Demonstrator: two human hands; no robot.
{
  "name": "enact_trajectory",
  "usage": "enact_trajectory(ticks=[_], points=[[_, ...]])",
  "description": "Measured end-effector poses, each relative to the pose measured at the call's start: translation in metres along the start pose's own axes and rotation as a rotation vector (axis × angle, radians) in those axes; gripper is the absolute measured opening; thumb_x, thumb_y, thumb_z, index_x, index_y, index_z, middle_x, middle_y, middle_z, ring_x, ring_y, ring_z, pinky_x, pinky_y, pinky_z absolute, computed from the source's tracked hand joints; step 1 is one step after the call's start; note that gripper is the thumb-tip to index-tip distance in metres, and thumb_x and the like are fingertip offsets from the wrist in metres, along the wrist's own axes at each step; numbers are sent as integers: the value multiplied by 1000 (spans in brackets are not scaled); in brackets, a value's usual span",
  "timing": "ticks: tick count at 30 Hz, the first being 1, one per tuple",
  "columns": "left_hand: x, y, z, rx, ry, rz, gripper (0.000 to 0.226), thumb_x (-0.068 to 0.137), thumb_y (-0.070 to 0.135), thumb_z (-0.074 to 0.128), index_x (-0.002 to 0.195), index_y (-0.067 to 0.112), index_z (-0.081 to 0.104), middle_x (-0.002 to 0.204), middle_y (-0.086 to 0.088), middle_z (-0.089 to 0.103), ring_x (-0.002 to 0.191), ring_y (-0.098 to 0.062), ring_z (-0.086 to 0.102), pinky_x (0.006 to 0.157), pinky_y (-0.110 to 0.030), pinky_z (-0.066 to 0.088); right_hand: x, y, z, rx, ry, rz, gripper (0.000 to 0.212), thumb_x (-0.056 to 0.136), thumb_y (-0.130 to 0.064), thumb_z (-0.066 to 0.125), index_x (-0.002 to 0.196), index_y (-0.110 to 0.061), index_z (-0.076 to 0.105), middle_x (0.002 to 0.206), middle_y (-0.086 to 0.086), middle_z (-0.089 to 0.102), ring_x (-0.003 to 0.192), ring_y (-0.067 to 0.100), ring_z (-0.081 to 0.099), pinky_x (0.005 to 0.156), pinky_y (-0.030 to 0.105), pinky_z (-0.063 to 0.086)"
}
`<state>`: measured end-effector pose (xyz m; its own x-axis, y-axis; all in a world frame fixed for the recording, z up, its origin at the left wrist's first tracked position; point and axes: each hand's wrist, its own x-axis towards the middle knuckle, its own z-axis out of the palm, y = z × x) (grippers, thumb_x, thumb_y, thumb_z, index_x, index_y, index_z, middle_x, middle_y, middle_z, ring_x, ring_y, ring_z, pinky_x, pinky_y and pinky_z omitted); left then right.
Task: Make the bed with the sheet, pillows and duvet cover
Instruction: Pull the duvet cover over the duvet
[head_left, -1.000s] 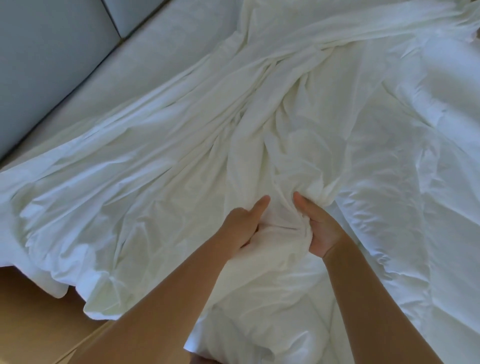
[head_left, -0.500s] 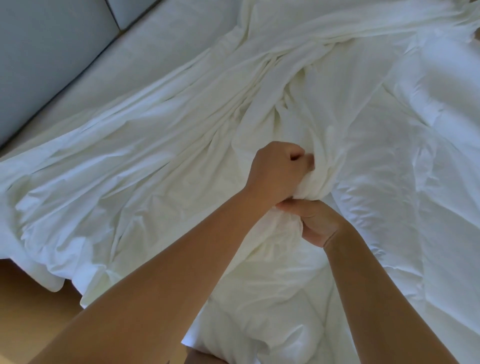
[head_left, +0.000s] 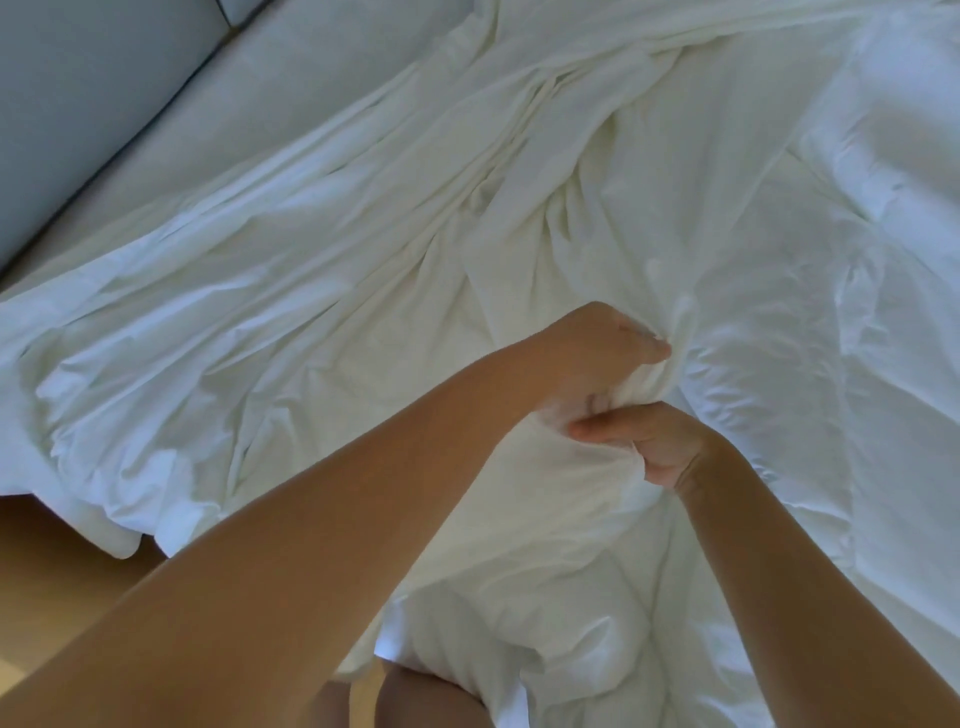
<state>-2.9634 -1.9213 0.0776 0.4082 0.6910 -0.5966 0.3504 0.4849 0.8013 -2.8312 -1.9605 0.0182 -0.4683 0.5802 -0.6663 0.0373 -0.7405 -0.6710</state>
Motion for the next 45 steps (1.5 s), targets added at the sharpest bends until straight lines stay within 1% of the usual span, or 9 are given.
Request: enact_trajectory(ticks=[6, 11, 14, 19, 23, 26, 32, 38, 45], points=[[-14, -73, -5, -119, 566, -46, 28, 88, 40, 58, 101, 16, 62, 93, 6, 63, 91, -15, 60, 82, -30, 47, -2, 2, 4, 270, -104, -127, 38, 74, -13, 64, 111, -14, 70, 112, 11, 67, 108, 30, 62, 86, 39, 52], [-19, -97, 0, -165, 407, -217, 46, 84, 54, 57, 91, 11, 69, 81, 1, 67, 75, -15, 60, 67, -25, 46, 3, 0, 5, 226, -115, -61, 35, 72, -18, 70, 107, -10, 71, 110, 13, 68, 105, 30, 64, 82, 36, 53], [-10, -86, -4, -203, 427, -206, 27, 88, 41, 61, 86, 16, 69, 88, -1, 70, 85, -19, 66, 82, -34, 54, 2, -3, 7, 227, -123, -50, 39, 79, -14, 59, 118, -8, 64, 119, 15, 64, 112, 31, 60, 85, 37, 52], [9, -65, -5, -302, 318, -392, 49, 86, 52, 57, 100, 6, 68, 94, -13, 69, 83, -26, 65, 83, -36, 53, 5, -5, 12, 189, -103, -24, 26, 80, -11, 58, 103, -12, 70, 103, 12, 69, 99, 27, 66, 78, 35, 55], [16, -66, -7, -19, 315, -307, 21, 87, 12, 58, 98, -3, 68, 89, -17, 65, 87, -30, 62, 83, -38, 51, 5, 1, 14, 209, -31, -7, 30, 75, -12, 63, 104, -10, 68, 100, 11, 71, 95, 25, 68, 75, 32, 55], [15, -55, -13, 212, 364, -190, 22, 91, 15, 53, 71, 7, 58, 73, -10, 58, 75, -28, 55, 68, -34, 44, 4, 4, 15, 214, 7, -19, 39, 73, -13, 68, 112, -10, 63, 104, 9, 70, 100, 26, 66, 78, 33, 55], [15, 6, 0, 120, 293, 182, 16, 93, 20, 50, 79, 12, 51, 66, 4, 44, 58, -8, 40, 51, -15, 33, 10, 5, 29, 298, -27, -130, 26, 62, -18, 76, 88, -23, 77, 94, 2, 74, 92, 18, 69, 74, 28, 55], [16, -7, -5, 0, 310, 128, 20, 92, 23, 54, 77, 11, 60, 64, 7, 52, 55, -1, 46, 56, -11, 38, 18, 2, 29, -6, -60, 89, 39, 60, -4, 68, 99, -10, 70, 99, 10, 72, 93, 28, 69, 79, 36, 57], [-7, -85, 4, 150, 492, -280, 69, 78, 64, 53, 124, 13, 47, 115, -3, 51, 105, -21, 53, 81, -31, 41, 17, 23, 7, 312, -121, -74, 27, 76, -10, 58, 98, -13, 73, 98, 9, 70, 95, 27, 66, 84, 39, 54]])
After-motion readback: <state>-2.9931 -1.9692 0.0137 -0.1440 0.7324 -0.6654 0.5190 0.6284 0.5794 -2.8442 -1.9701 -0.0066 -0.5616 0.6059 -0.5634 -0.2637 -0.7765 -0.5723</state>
